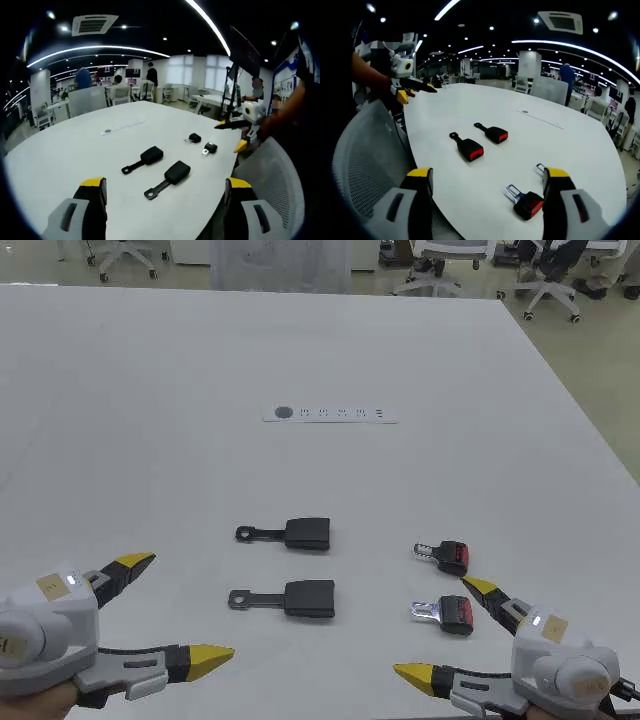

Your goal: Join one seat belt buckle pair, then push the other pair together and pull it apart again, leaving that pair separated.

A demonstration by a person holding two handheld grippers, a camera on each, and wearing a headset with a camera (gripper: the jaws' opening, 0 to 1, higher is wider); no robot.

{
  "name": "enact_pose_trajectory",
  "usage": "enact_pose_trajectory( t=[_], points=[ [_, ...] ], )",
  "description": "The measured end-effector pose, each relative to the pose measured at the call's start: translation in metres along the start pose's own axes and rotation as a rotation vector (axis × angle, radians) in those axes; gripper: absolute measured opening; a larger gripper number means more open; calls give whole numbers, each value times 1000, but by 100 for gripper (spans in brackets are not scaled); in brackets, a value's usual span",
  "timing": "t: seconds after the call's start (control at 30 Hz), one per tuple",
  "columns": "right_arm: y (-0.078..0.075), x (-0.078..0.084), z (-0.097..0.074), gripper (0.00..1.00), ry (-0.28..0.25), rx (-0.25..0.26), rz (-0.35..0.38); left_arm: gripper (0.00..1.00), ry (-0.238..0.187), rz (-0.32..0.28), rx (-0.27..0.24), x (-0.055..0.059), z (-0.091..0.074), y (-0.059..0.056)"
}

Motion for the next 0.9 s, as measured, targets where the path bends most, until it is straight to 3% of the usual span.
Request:
enact_pose_trajectory(
  t=[0.9],
  points=[
    [0, 1, 1, 89, 6, -3, 11, 100, 0, -10, 1, 1, 1, 1]
  ],
)
Point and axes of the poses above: the centre of the closed fingertips' face, and the gripper's own axes: z roughly forward along the fingers, y roughly to its left, x roughly out of its underside, the point moved 9 cm from there along -z, roughly backward along the fingers, and after that the axes turned 6 degrees about -z, right-handed, at the moved point
